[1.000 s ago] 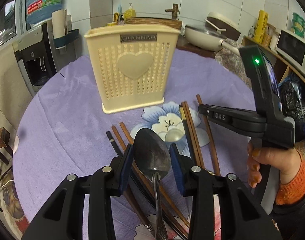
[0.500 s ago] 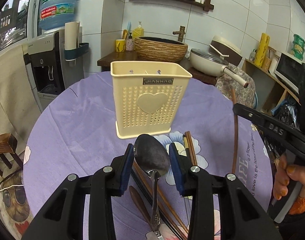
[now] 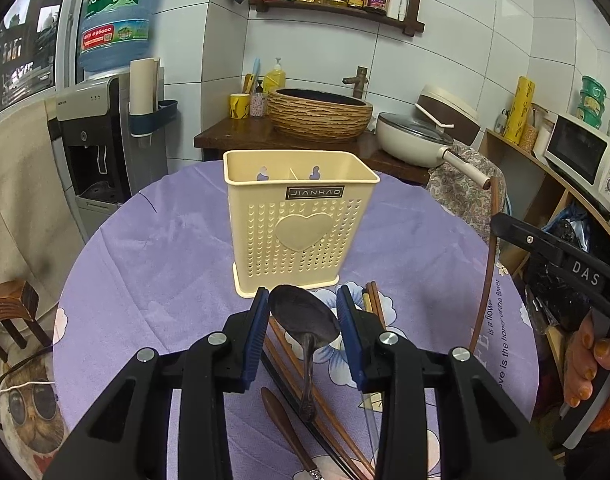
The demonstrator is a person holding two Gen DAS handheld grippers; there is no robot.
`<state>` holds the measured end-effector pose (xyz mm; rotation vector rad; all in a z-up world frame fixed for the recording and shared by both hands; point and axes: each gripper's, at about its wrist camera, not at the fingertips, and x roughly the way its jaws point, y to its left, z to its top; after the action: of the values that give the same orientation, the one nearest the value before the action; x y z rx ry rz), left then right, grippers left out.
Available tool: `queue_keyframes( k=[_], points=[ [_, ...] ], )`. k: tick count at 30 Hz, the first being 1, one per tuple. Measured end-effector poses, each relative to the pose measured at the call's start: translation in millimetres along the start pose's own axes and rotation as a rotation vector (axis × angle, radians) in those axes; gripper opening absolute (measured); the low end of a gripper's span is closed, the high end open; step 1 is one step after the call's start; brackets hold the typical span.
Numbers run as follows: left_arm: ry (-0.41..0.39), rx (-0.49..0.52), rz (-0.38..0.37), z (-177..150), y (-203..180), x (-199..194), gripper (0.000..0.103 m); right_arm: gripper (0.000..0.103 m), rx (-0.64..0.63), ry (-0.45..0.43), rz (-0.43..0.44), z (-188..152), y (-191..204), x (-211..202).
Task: Organize utensils
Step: 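Carry the steel spoon with the left tool while the right tool carries the chopstick to the holder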
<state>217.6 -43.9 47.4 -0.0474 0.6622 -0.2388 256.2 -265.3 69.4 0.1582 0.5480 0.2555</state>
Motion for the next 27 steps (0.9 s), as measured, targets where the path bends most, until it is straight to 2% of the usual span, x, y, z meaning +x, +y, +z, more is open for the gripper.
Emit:
queue_keyframes(
  k=[6,14,19,27],
  points=[
    [0.007,-0.012,-0.03,6.3,6.3,-3.0,0.034,0.007,-0.009,-0.019,0.021,5.2,3.4,-11.7],
    [-0.029,-0.002,-0.04,25.2,13.6,-16.6,0.034,0.007,-0.048,-0.068,0.049,22.7,19.3,-29.9],
    [-0.074,0.001,-0.047,55.4,17.4,-30.3,0.034,0.007,-0.066,-0.079,0.075,44.4,31.8,-34.0],
    [-0.158,-0.022,-0.066,133.9,26.0,-48.4,0.034,0.007,-0.101,-0.128,0.119,115.7,62.5,-44.9]
  ],
)
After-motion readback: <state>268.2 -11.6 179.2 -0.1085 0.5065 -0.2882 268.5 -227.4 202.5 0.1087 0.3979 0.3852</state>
